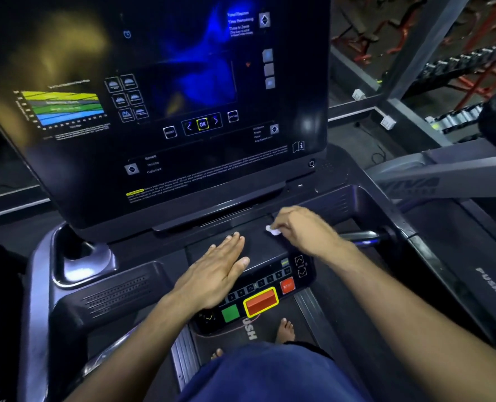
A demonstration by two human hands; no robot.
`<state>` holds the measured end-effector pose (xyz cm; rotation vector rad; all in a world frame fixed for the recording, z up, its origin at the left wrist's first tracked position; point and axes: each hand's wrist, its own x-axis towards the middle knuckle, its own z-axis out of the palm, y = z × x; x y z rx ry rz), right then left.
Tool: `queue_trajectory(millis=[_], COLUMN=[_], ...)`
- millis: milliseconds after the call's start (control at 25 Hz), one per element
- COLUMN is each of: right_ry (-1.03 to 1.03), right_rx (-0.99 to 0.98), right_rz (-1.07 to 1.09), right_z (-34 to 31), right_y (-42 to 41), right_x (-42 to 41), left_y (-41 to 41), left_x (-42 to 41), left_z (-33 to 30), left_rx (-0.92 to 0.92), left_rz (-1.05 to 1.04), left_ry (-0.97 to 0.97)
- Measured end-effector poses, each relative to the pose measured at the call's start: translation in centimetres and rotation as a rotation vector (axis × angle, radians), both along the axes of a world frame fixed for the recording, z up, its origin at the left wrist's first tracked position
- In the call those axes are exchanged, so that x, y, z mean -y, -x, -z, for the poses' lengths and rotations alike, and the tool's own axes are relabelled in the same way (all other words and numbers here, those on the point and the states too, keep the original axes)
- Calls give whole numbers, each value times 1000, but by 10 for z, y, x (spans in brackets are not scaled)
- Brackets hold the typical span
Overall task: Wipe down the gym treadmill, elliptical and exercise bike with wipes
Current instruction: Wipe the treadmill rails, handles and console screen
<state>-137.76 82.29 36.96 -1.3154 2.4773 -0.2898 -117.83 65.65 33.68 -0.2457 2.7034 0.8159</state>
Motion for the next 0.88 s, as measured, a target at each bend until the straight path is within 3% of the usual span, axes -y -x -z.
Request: queue_trajectory(millis=[80, 240, 400, 600, 880], right_ry=[30, 156, 151, 172, 314], right_rx=[57, 27, 38, 149, 116], right_rz=[-4, 195, 295, 118, 198], right_z=[19, 32, 34, 5, 10], right_y=[10, 31, 43, 16, -30], right_x=[12, 18, 2, -45, -76], left_y=[4, 4, 5, 4, 4], left_x=[-1, -1, -3, -2, -3], left_z=[1, 1, 1, 3, 2], left_rx=[24, 38, 40, 17, 3], left_rz=[28, 31, 20, 10, 17], left_ry=[47, 81, 104, 82, 74])
